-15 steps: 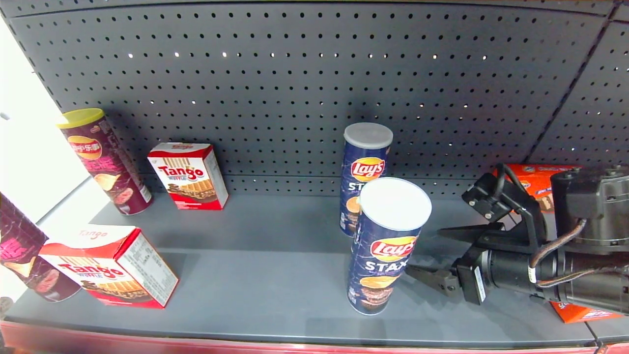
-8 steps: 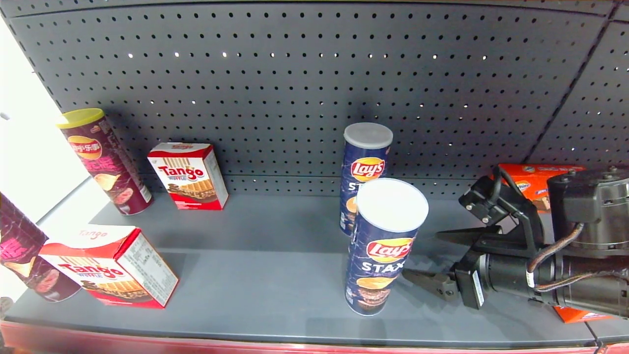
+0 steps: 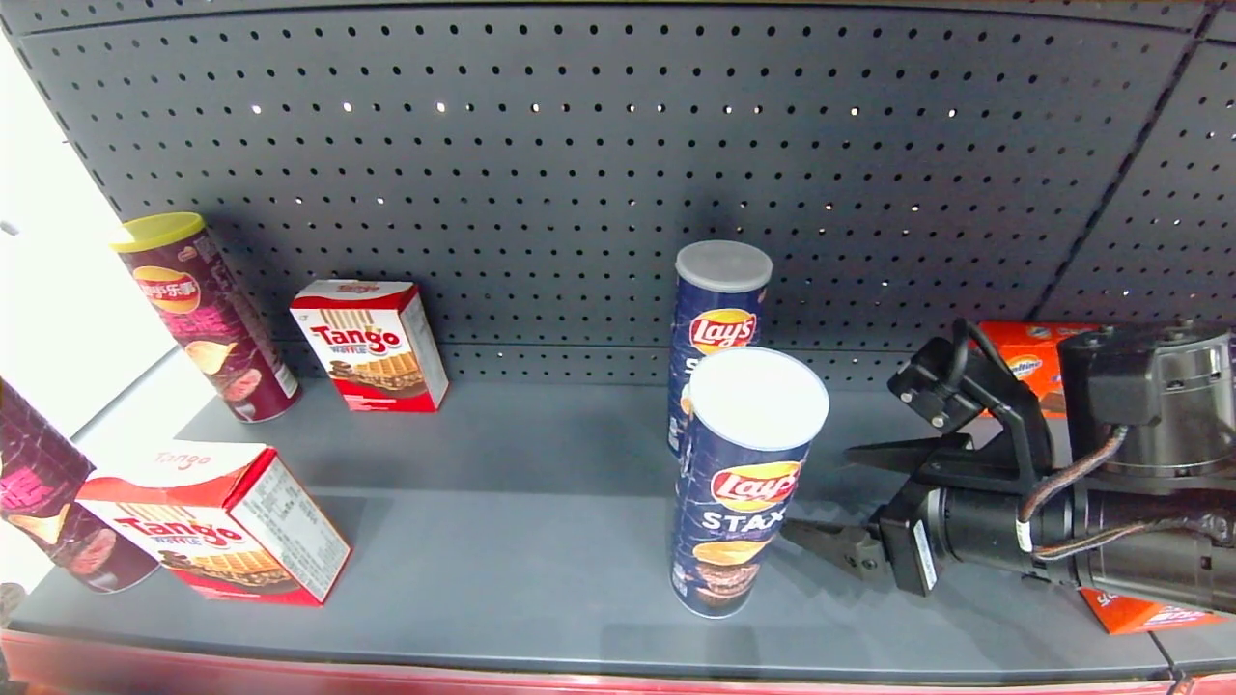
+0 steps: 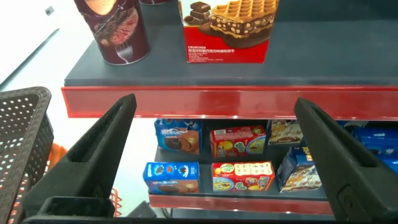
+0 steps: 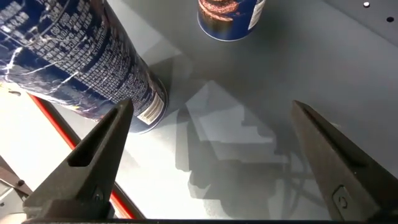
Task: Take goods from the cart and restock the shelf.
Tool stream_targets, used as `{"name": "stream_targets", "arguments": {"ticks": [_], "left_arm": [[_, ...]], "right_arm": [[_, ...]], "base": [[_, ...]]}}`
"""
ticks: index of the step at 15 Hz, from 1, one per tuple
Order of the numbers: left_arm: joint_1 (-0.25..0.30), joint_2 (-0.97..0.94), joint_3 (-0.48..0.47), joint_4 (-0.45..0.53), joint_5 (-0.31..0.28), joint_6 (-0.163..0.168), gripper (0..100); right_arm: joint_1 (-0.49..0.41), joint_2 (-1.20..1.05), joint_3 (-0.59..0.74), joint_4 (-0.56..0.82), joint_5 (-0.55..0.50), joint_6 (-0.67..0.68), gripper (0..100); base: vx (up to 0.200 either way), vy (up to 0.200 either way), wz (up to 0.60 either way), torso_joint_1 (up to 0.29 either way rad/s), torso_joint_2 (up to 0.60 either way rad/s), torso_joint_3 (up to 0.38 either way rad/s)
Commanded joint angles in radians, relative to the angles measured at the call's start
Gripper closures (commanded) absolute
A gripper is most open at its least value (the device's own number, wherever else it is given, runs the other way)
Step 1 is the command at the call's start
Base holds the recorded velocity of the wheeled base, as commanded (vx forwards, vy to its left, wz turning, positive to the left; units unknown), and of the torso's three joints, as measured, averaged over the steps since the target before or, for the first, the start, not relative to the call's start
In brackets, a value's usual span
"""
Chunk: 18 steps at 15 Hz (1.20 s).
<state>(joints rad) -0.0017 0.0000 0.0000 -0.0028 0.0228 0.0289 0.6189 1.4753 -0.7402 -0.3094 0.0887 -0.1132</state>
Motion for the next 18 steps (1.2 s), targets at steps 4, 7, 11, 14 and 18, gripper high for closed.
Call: {"name": "stream_targets", "arguments": {"ticks": [4, 7, 11, 14, 18], "left_arm": [[0.0, 0.002, 0.0, 0.0, 0.0, 0.0, 0], [0.0, 0.002, 0.0, 0.0, -0.001, 0.0, 0], [0.0, 0.002, 0.0, 0.0, 0.0, 0.0, 0], [0.0, 0.002, 0.0, 0.0, -0.001, 0.0, 0], [0.0, 0.002, 0.0, 0.001, -0.003, 0.0, 0]], "right_arm": [[-0.01, -0.013, 0.005, -0.001, -0.001, 0.0, 0], [-0.027, -0.03, 0.004, -0.001, -0.001, 0.0, 0], [-0.077, -0.075, 0.012, -0.022, -0.01, 0.001, 0], [-0.212, -0.236, 0.067, -0.024, -0.009, 0.006, 0], [-0.469, -0.649, 0.289, -0.016, -0.004, 0.006, 0]], "base": [[0.0, 0.0, 0.0, 0.0, 0.0, 0.0], [0.0, 0.0, 0.0, 0.0, 0.0, 0.0], [0.0, 0.0, 0.0, 0.0, 0.0, 0.0], [0.0, 0.0, 0.0, 0.0, 0.0, 0.0], [0.0, 0.0, 0.0, 0.0, 0.0, 0.0]]}}
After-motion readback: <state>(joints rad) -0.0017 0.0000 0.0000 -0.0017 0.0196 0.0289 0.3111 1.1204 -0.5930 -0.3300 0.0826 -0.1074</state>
